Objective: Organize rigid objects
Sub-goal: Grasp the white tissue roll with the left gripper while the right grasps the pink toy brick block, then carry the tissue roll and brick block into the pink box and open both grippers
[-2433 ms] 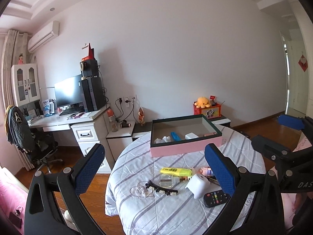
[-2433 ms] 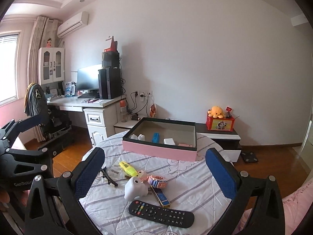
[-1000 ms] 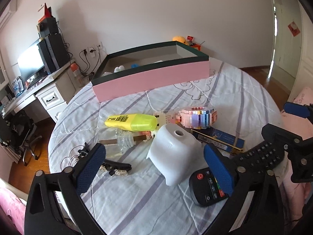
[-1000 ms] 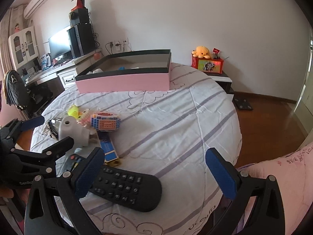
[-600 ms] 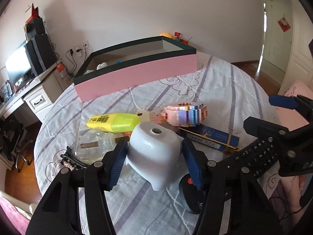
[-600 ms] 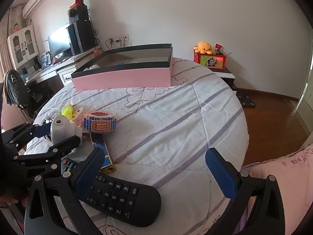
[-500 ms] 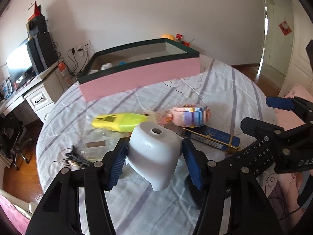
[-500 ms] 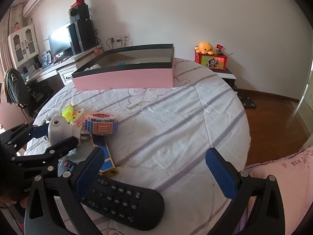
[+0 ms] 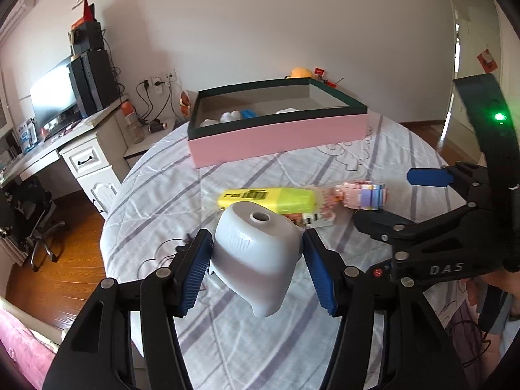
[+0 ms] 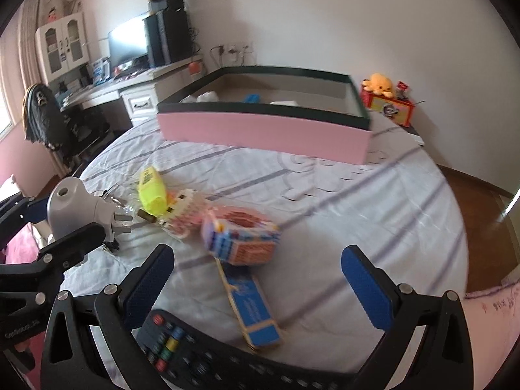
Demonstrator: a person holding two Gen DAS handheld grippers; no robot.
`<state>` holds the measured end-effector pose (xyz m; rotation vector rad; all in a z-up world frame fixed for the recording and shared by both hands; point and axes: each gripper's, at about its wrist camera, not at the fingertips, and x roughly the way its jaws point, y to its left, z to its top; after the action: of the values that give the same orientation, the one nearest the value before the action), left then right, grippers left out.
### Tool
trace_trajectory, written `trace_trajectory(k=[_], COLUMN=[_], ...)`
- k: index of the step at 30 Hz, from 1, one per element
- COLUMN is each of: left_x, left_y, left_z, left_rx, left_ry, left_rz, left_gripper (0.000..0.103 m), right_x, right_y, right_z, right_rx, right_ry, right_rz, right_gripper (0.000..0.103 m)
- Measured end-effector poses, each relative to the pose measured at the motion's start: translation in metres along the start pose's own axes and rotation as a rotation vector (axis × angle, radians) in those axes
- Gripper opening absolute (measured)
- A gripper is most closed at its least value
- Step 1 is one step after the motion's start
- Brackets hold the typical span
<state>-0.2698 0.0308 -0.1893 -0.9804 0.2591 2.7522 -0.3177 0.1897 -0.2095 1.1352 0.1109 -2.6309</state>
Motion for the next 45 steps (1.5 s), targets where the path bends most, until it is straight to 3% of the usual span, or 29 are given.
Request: trace_trajectory(k=[5,7,12,22,45], left_x=[0.001,0.001,0.004,0.018,0.004], left_y=[0.009,0.011,0.012,0.009,0.010], left_z=[-0.002,-0.002,0.000,-0.007,0.000], left_rx=[-0.017,-0.019,-0.019,-0.020,-0.027], left_ry=[0.000,-0.004,-0.009,0.041,0.001], left_rz=[-0.004,0.001,-0.011,-0.034,-0.035], left_gripper=[0.054,0.050,0.050,0.062,0.061], right_x=[0.013,0.018,0.026,0.029,0.001], right_y=[0.004,0.001,-0.006,-0.006,-0.023], right_z=[0.004,0.004,0.004,0.007,0.003], right_rx=[0.002,0.023,0.054,0.054,0.095], right_ry=[0.028,0.037,0.065,0.075,-0.002], right_rz=[0.027,0.018,0.062,0.078,0.129], right_gripper=[0.102,0.094,0.058,0.058,0.057])
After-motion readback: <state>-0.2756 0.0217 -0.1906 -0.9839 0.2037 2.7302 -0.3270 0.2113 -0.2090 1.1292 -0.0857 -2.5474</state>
